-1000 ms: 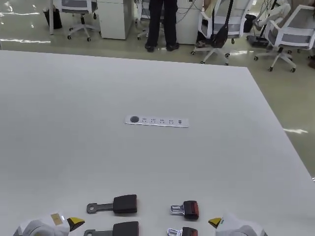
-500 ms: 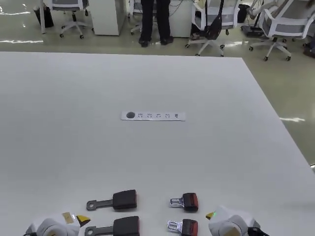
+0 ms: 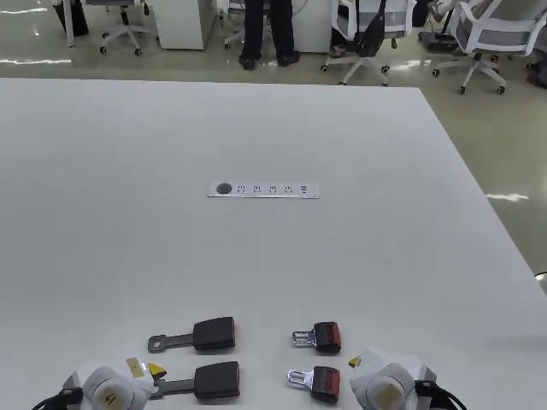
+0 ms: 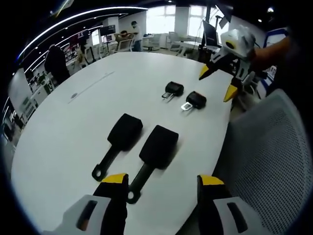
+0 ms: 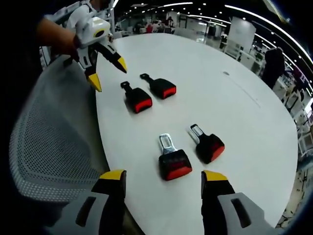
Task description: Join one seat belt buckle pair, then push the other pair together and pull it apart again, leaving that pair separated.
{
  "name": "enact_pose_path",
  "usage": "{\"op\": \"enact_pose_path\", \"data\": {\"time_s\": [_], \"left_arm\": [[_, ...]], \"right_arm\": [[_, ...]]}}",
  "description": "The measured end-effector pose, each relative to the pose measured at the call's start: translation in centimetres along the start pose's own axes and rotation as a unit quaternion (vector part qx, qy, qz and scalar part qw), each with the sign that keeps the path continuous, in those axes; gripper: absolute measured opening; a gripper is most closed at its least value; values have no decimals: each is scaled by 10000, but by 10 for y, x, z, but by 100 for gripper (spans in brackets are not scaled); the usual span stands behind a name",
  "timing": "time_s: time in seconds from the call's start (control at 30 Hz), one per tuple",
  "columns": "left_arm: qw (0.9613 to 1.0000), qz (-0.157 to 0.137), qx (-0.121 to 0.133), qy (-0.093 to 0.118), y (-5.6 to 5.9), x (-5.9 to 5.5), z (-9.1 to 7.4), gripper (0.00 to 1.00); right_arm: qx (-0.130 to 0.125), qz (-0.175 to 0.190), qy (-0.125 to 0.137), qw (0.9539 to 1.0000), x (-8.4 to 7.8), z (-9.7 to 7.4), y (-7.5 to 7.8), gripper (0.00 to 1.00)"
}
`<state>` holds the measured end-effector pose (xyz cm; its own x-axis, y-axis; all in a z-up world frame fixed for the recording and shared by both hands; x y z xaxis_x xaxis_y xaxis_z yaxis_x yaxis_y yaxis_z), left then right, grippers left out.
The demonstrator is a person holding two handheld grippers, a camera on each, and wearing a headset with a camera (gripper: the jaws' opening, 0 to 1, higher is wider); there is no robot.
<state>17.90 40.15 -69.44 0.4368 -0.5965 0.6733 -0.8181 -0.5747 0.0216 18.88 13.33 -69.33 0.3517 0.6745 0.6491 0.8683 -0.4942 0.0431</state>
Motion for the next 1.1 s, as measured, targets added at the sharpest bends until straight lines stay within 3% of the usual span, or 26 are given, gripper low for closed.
{"op": "enact_pose_path", "data": {"time_s": [0.07, 0.27, 0.6, 0.87, 0.97, 1.1], "left_arm": [[10000, 38, 8, -19, 4, 2, 1, 58], [10000, 77, -45, -43, 1, 2, 6, 57], [9994, 308, -137, -121, -9, 11, 22, 54], [9974, 625, -253, -253, -14, 11, 32, 52], [9961, 744, -314, -357, -16, 6, 38, 52], [9957, 781, -362, -353, -17, 11, 38, 52]], "right_arm": [[1, -100, -35, 9999, -1, 1, 1, 60], [32, -147, -117, 9998, -3, 4, 4, 57], [178, -338, -106, 9992, 0, 10, 4, 51], [318, -471, -148, 9983, 0, 22, 6, 46], [372, -569, -144, 9976, -2, 25, 5, 45], [382, -547, -191, 9976, -4, 28, 7, 46]]}}
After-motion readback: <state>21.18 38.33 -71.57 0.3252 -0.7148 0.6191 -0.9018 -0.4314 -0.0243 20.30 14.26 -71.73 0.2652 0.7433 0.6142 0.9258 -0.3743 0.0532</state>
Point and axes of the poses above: the centre of the closed fingertips' face, and the gripper's own axes: z roughly forward along the fingers, y roughly to its right, x roughly out of its top, the point moved 4 cm from there along -z, roughly backward along the fingers, and after that the axes turned 6 degrees about y, right-handed, at the moved point
